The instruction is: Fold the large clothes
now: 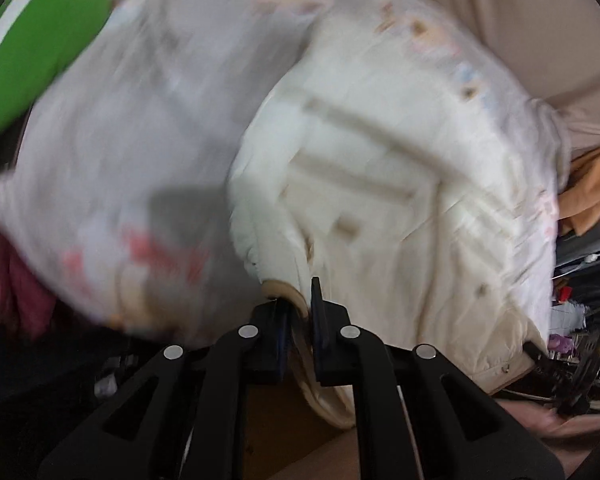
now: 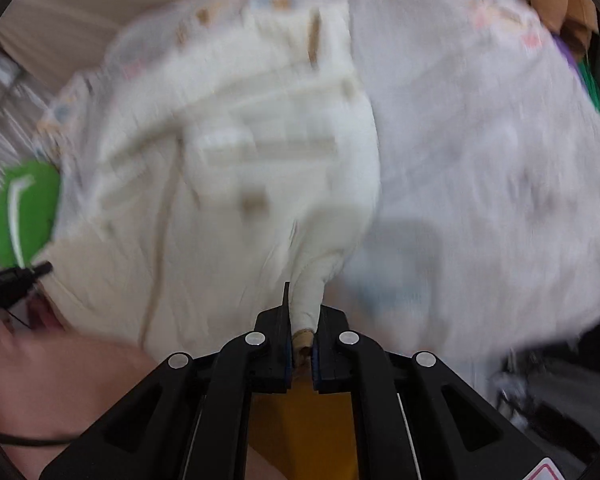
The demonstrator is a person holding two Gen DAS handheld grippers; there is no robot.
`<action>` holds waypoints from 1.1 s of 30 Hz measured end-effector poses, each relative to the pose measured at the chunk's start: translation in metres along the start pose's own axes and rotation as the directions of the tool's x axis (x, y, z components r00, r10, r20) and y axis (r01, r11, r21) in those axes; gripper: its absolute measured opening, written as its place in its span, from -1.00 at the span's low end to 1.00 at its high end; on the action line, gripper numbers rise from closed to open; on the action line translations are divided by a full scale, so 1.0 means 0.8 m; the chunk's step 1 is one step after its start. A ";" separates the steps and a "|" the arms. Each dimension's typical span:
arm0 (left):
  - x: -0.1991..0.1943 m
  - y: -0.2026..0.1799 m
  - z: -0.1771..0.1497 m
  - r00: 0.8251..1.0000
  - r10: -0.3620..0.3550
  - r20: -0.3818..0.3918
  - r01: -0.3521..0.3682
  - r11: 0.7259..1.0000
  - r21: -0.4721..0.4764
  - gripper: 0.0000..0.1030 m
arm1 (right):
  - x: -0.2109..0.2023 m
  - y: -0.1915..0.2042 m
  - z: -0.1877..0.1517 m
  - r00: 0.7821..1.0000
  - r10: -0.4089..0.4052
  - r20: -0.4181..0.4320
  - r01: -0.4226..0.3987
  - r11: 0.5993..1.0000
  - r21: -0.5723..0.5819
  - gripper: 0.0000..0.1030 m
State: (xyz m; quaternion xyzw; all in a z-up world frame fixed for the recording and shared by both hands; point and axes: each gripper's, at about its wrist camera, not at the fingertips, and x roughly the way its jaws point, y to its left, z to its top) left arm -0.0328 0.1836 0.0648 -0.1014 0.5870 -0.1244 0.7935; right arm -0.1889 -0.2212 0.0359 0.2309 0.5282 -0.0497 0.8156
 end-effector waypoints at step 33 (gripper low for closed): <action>0.174 0.041 0.183 0.989 0.046 0.138 -0.039 0.998 -0.052 0.20 | 0.123 -0.044 0.162 0.942 -0.238 0.238 0.235 0.971 0.040 0.30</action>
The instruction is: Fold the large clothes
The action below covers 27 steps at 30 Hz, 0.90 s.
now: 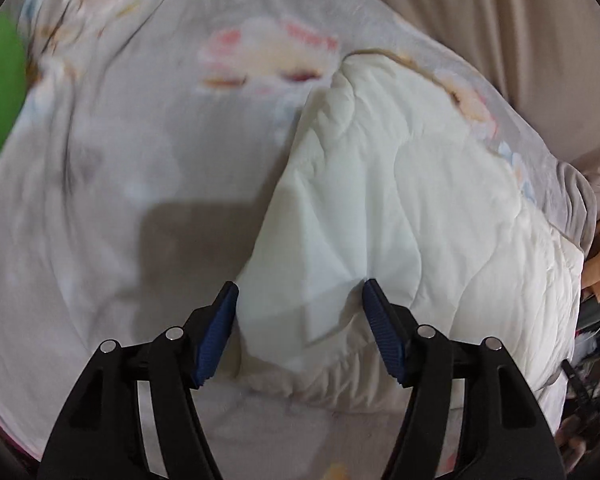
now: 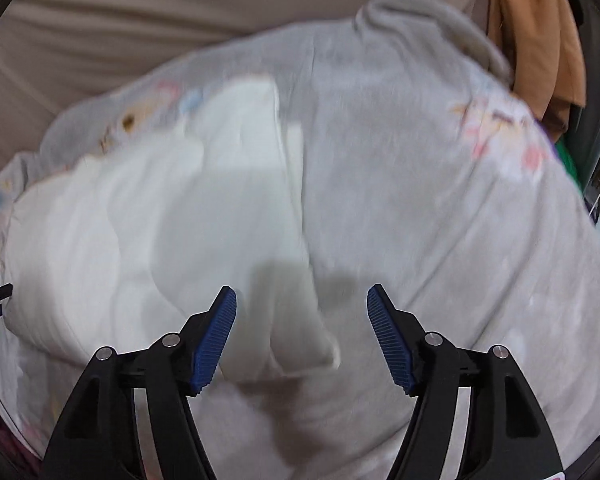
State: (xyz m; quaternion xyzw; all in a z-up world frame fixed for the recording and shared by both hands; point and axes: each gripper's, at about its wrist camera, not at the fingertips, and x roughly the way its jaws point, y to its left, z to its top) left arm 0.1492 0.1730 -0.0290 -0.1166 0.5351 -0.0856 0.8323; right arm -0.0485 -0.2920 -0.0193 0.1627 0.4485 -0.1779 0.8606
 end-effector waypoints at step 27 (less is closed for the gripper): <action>-0.162 0.002 -0.069 0.997 -0.037 0.064 0.032 0.997 0.064 0.15 | -0.102 -0.029 -0.058 0.997 0.046 -0.066 -0.047 0.999 -0.005 0.04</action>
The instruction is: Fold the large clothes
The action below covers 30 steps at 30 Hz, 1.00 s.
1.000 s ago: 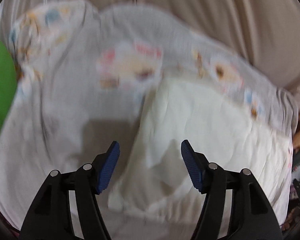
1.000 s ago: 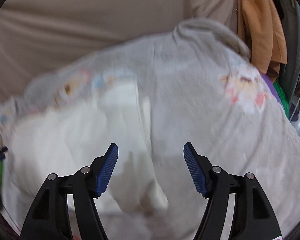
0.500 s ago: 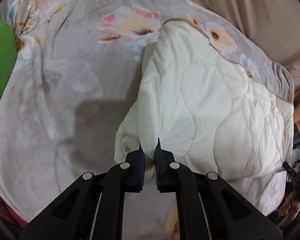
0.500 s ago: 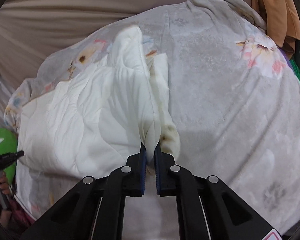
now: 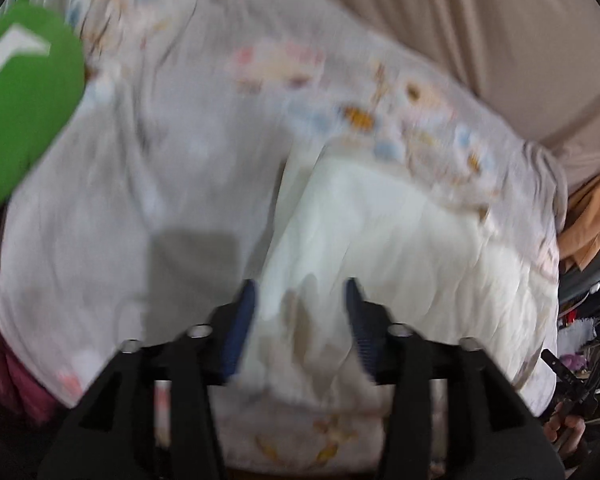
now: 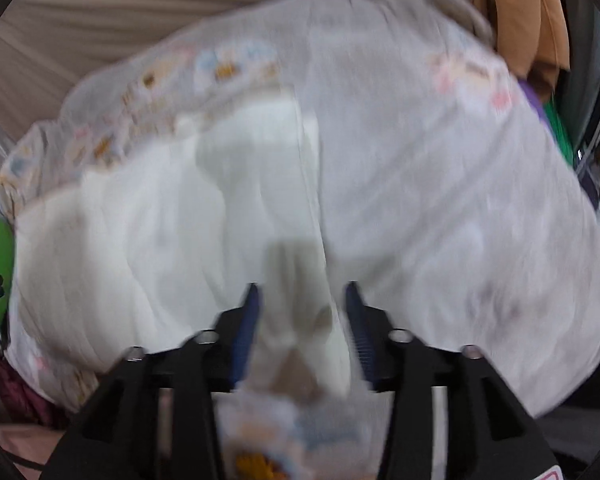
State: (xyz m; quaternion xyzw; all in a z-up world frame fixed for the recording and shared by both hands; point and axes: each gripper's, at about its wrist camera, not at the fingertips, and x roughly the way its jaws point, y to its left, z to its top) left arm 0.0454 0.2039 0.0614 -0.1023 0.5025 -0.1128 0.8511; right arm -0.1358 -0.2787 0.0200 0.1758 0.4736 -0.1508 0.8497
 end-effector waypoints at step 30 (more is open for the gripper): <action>0.236 -0.075 0.113 0.984 0.174 -0.031 -0.169 0.978 0.119 -0.68 | 0.174 0.038 0.153 0.994 -0.107 0.033 0.106 0.994 0.024 -0.72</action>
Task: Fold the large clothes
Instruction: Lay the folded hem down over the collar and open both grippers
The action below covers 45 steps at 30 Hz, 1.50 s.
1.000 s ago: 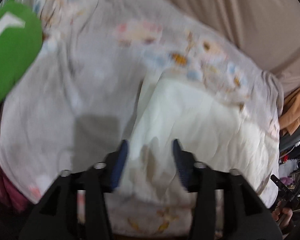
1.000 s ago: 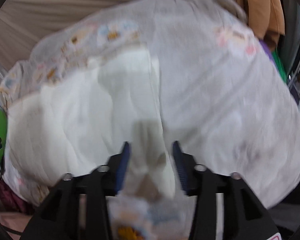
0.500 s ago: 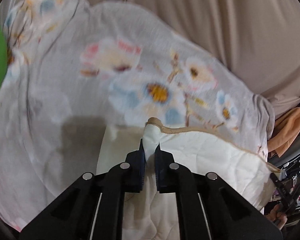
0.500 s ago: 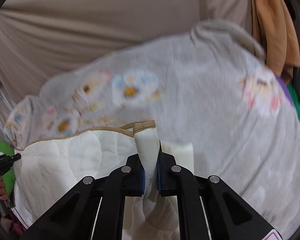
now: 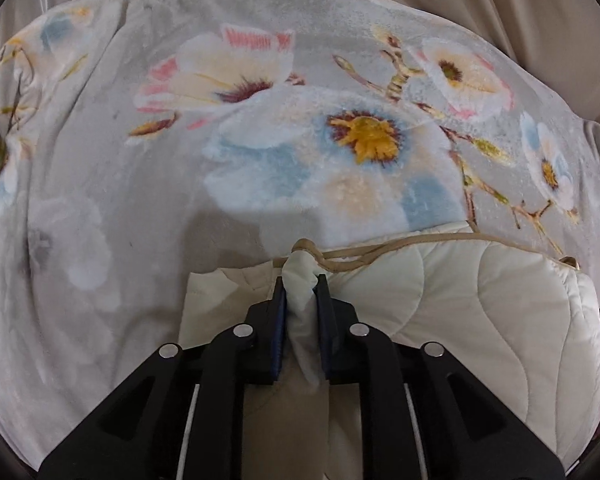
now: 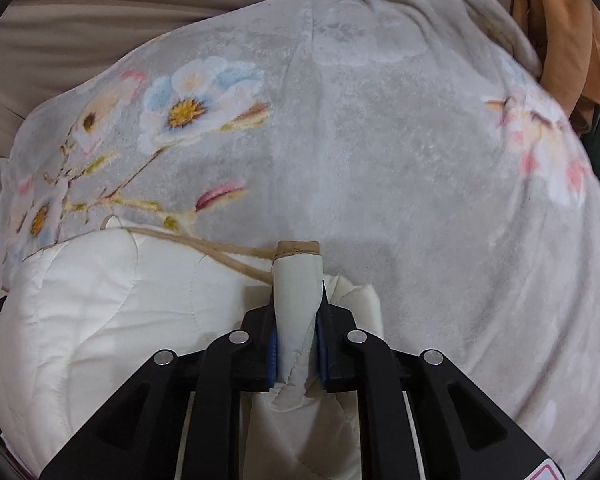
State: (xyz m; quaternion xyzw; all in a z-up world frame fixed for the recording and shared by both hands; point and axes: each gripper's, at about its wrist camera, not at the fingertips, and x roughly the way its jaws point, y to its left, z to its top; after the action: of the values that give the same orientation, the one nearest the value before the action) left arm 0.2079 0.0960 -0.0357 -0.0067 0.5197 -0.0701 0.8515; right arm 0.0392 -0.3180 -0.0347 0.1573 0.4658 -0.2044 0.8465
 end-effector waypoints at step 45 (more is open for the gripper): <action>-0.082 -0.074 -0.150 0.997 0.047 -0.061 -0.034 0.979 0.201 -0.53 | -0.090 0.105 -0.143 0.989 -0.028 -0.148 -0.012 0.966 -0.257 -0.69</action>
State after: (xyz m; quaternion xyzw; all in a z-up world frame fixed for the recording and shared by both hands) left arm 0.0656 0.0534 -0.0274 0.0918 0.5378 -0.1049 0.8315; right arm -0.0370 -0.1786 -0.0264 0.0594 0.5516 -0.1332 0.8213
